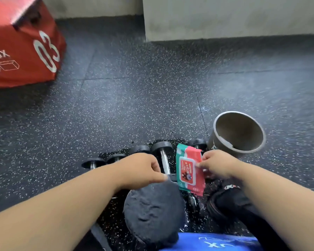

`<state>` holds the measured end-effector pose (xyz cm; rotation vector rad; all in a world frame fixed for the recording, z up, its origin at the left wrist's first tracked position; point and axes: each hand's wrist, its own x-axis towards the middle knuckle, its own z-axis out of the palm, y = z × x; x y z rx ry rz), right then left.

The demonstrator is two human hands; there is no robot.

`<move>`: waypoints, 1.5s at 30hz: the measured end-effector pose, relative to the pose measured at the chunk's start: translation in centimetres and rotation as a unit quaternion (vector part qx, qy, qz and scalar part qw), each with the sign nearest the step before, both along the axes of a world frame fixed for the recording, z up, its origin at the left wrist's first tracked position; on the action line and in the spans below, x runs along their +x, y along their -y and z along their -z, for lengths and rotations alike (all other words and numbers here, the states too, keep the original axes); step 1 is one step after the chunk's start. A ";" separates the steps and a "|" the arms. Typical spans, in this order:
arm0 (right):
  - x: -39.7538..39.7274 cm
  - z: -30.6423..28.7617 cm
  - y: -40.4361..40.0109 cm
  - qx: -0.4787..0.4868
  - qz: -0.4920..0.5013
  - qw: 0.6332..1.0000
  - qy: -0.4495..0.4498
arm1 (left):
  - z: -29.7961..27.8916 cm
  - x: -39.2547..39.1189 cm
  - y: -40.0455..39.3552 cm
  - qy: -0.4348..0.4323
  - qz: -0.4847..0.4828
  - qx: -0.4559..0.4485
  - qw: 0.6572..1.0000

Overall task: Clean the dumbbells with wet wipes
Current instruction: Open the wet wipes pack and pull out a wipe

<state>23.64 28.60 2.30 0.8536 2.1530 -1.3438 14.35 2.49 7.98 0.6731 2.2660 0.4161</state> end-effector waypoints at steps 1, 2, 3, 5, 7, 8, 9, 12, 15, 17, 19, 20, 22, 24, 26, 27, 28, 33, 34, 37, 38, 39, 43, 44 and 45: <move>0.7 -1.3 0.5 -0.042 0.038 0.998 -0.028 | -0.3 0.6 -0.4 -0.009 -0.007 0.016 1.000; 1.1 -2.0 1.1 -0.079 0.061 0.994 -0.042 | 0.1 0.9 -0.6 -0.016 -0.015 0.030 0.999; 2.0 -3.5 1.8 -0.115 0.077 0.988 -0.061 | -0.2 1.6 -1.1 -0.029 -0.018 0.051 0.998; 2.7 -5.2 3.0 -0.166 0.102 0.976 -0.096 | 0.1 2.2 -1.4 -0.045 -0.037 0.087 0.995; 4.3 -6.6 3.8 -0.185 0.121 0.967 -0.130 | -0.5 3.4 -2.1 -0.073 -0.029 0.108 0.991; 5.0 -6.9 4.2 -0.192 0.122 0.963 -0.143 | -0.7 3.8 -2.3 -0.086 -0.026 0.114 0.989; 5.6 -7.3 4.6 -0.200 0.122 0.960 -0.154 | -0.7 4.2 -2.4 -0.092 -0.028 0.128 0.987; 7.0 -7.2 4.8 -0.220 0.132 0.950 -0.175 | -0.2 4.9 -2.7 -0.065 -0.050 0.180 0.980; 7.3 -6.9 5.0 -0.219 0.125 0.949 -0.191 | 0.6 5.1 -2.5 -0.008 -0.074 0.220 0.973; 7.0 -6.8 5.2 -0.227 0.122 0.945 -0.202 | 0.7 4.7 -2.4 0.043 -0.077 0.236 0.968; 6.6 -6.8 5.4 -0.254 0.133 0.934 -0.214 | 0.5 4.0 -2.2 0.094 -0.087 0.254 0.959; 6.4 -6.9 5.5 -0.272 0.136 0.928 -0.218 | 0.4 3.6 -2.0 0.110 -0.096 0.260 0.955; 6.0 -7.1 5.8 -0.283 0.129 0.925 -0.219 | 0.2 2.8 -1.7 0.130 -0.096 0.262 0.951; 5.6 -6.8 6.1 -0.291 0.127 0.923 -0.218 | 0.2 2.1 -1.2 0.126 -0.099 0.257 0.953; 5.4 -6.7 6.2 -0.305 0.135 0.919 -0.212 | 0.3 1.2 -0.9 0.114 -0.120 0.252 0.953; 5.4 -6.5 6.3 -0.311 0.135 0.918 -0.209 | 0.3 0.8 -0.8 0.113 -0.125 0.246 0.954; 5.4 -6.5 6.3 -0.316 0.133 0.916 -0.206 | 0.2 0.4 -0.6 0.118 -0.128 0.245 0.954; 4.3 -6.1 6.3 -0.291 0.219 0.906 -0.215 | -0.3 -1.2 0.0 0.164 -0.168 0.293 0.927; 4.1 -6.0 6.3 -0.295 0.237 0.901 -0.212 | -0.3 -1.3 0.0 0.190 -0.177 0.309 0.915; 4.0 -5.4 6.0 -0.316 0.243 0.896 -0.195 | -0.6 -1.2 -0.1 0.260 -0.203 0.343 0.880; 4.0 -5.3 6.1 -0.307 0.243 0.900 -0.193 | -0.7 -1.1 -0.2 0.261 -0.205 0.346 0.877; 4.1 -5.2 6.2 -0.294 0.244 0.904 -0.194 | -0.7 -1.1 -0.3 0.245 -0.203 0.345 0.883; 4.2 -5.1 6.5 -0.260 0.234 0.914 -0.208 | -0.3 -1.0 -0.3 0.023 -0.163 0.268 0.949; 4.2 -5.1 6.5 -0.256 0.225 0.916 -0.210 | -0.1 -0.8 -0.3 -0.051 -0.146 0.248 0.956; 4.2 -5.1 6.6 -0.253 0.217 0.919 -0.213 | 0.0 -0.7 -0.2 -0.128 -0.121 0.235 0.956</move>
